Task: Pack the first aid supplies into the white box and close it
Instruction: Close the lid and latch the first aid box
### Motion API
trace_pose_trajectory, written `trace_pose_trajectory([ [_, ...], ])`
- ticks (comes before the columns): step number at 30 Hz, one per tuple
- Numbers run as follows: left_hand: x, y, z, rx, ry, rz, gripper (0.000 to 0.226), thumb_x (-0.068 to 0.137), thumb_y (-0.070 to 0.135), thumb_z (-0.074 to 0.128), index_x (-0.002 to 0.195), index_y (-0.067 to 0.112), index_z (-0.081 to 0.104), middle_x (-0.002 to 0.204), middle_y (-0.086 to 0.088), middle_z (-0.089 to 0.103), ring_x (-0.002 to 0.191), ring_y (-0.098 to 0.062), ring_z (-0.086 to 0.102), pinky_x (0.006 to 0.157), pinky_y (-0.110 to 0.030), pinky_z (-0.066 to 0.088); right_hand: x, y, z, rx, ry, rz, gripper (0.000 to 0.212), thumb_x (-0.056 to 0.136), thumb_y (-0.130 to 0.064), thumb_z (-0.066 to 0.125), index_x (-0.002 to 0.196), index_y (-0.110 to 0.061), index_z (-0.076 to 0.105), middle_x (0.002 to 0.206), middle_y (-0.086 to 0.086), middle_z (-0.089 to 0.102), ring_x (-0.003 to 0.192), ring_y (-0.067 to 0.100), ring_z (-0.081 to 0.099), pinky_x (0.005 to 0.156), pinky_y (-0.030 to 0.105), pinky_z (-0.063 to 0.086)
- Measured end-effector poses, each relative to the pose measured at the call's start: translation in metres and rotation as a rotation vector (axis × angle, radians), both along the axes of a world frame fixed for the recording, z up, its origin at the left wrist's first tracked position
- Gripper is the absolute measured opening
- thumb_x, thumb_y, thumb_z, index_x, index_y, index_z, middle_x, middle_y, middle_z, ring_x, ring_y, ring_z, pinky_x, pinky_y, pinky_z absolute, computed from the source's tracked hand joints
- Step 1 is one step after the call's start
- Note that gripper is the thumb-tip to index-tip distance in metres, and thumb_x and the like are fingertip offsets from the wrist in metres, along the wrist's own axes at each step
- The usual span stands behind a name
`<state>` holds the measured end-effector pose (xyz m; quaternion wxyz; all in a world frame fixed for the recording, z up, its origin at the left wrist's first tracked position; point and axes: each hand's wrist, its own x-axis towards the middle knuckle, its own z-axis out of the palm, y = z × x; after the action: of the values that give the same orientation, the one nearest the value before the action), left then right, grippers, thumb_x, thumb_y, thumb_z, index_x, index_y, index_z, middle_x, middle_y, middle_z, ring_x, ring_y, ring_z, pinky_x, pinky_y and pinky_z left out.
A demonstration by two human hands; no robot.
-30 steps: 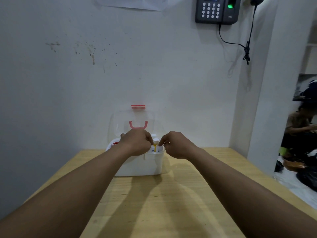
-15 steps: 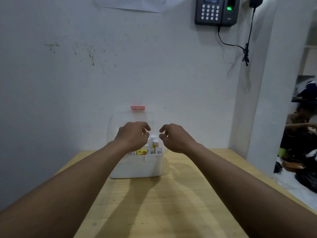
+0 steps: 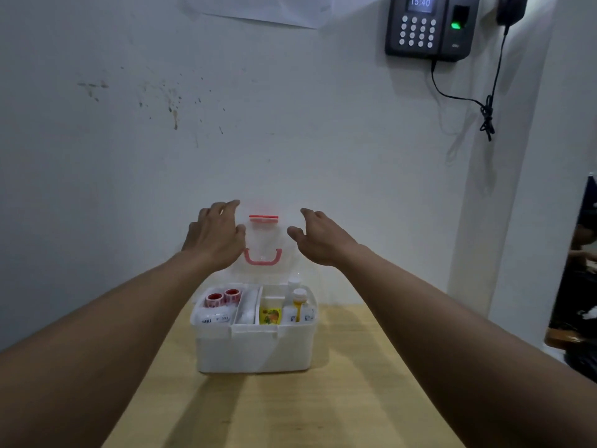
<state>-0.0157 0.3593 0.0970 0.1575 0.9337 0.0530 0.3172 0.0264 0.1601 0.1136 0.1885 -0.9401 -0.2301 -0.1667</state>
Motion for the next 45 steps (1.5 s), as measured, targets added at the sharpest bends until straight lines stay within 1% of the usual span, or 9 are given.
trace_pose_trajectory([
  [4, 0.015, 0.013, 0.001, 0.016, 0.061, -0.006, 0.059, 0.098, 0.020, 0.042, 0.154, 0.017, 0.024, 0.161, -0.010, 0.027, 0.144, -0.035, 0.028, 0.113, -0.053, 0.031, 0.016, 0.012, 0.006, -0.013, 0.018, 0.003, 0.066, 0.103, -0.049, 0.034, 0.153, -0.008, 0.021, 0.158, 0.016, 0.027, 0.144, 0.034, 0.029, 0.112, 0.047, 0.029],
  [9, 0.023, 0.023, -0.005, 0.043, 0.150, -0.012, 0.062, 0.100, 0.030, 0.034, 0.158, 0.018, 0.012, 0.160, -0.011, 0.030, 0.143, -0.039, 0.031, 0.111, -0.054, 0.035, 0.026, 0.019, 0.002, -0.025, 0.069, 0.007, 0.069, 0.102, -0.053, 0.032, 0.153, -0.009, 0.022, 0.158, 0.016, 0.029, 0.145, 0.036, 0.028, 0.113, 0.048, 0.028],
  [14, 0.017, 0.019, -0.001, 0.081, 0.111, 0.037, 0.057, 0.102, 0.033, 0.037, 0.155, 0.015, 0.026, 0.156, -0.014, 0.033, 0.140, -0.038, 0.033, 0.109, -0.053, 0.035, 0.017, 0.017, 0.004, 0.003, 0.053, -0.005, 0.061, 0.103, -0.047, 0.034, 0.148, -0.006, 0.032, 0.152, 0.018, 0.031, 0.136, 0.039, 0.038, 0.108, 0.047, 0.035],
  [20, -0.012, 0.013, -0.004, -0.019, -0.047, -0.015, 0.045, 0.102, 0.040, 0.040, 0.139, 0.017, 0.055, 0.143, -0.012, 0.045, 0.125, -0.033, 0.049, 0.100, -0.046, 0.045, -0.005, 0.007, 0.002, -0.018, -0.056, -0.013, 0.053, 0.103, -0.041, 0.041, 0.144, -0.007, 0.042, 0.143, 0.019, 0.036, 0.122, 0.040, 0.050, 0.102, 0.046, 0.042],
  [26, -0.050, 0.001, -0.023, -0.055, -0.118, -0.024, 0.037, 0.102, 0.036, 0.042, 0.132, 0.019, 0.056, 0.135, -0.011, 0.060, 0.120, -0.033, 0.056, 0.096, -0.048, 0.049, -0.035, -0.005, -0.018, 0.094, -0.062, 0.035, 0.039, 0.102, -0.032, 0.048, 0.139, -0.017, 0.046, 0.135, 0.014, 0.043, 0.108, 0.031, 0.058, 0.091, 0.038, 0.046],
  [29, -0.065, -0.002, -0.036, -0.063, -0.114, -0.028, 0.040, 0.102, 0.035, 0.042, 0.135, 0.019, 0.057, 0.140, -0.007, 0.058, 0.127, -0.032, 0.052, 0.101, -0.048, 0.046, -0.049, -0.011, -0.029, 0.114, -0.044, 0.064, 0.036, 0.102, -0.026, 0.049, 0.136, -0.016, 0.044, 0.132, 0.013, 0.051, 0.114, 0.028, 0.054, 0.083, 0.033, 0.040],
  [38, -0.092, -0.005, -0.076, -0.099, -0.033, -0.050, 0.040, 0.101, 0.035, 0.040, 0.132, 0.023, 0.062, 0.138, 0.000, 0.061, 0.128, -0.030, 0.051, 0.105, -0.044, 0.043, -0.080, -0.028, -0.059, 0.022, 0.044, 0.065, 0.052, 0.098, -0.026, 0.059, 0.147, -0.020, 0.045, 0.145, 0.010, 0.047, 0.135, 0.027, 0.043, 0.104, 0.032, 0.035],
  [41, -0.098, -0.005, -0.087, -0.135, 0.005, -0.062, 0.039, 0.100, 0.034, 0.039, 0.127, 0.024, 0.066, 0.133, 0.002, 0.064, 0.125, -0.029, 0.053, 0.102, -0.044, 0.045, -0.084, -0.028, -0.069, -0.007, 0.091, 0.064, 0.046, 0.099, -0.023, 0.054, 0.144, -0.017, 0.050, 0.149, 0.008, 0.047, 0.135, 0.025, 0.045, 0.106, 0.031, 0.036],
  [45, -0.101, -0.005, -0.094, -0.194, 0.012, -0.067, 0.044, 0.097, 0.044, 0.036, 0.120, 0.025, 0.069, 0.127, 0.003, 0.068, 0.119, -0.027, 0.058, 0.096, -0.044, 0.049, -0.088, -0.025, -0.077, 0.095, 0.154, 0.059, 0.041, 0.102, -0.026, 0.045, 0.140, -0.014, 0.055, 0.147, 0.006, 0.051, 0.134, 0.023, 0.046, 0.105, 0.032, 0.037],
])
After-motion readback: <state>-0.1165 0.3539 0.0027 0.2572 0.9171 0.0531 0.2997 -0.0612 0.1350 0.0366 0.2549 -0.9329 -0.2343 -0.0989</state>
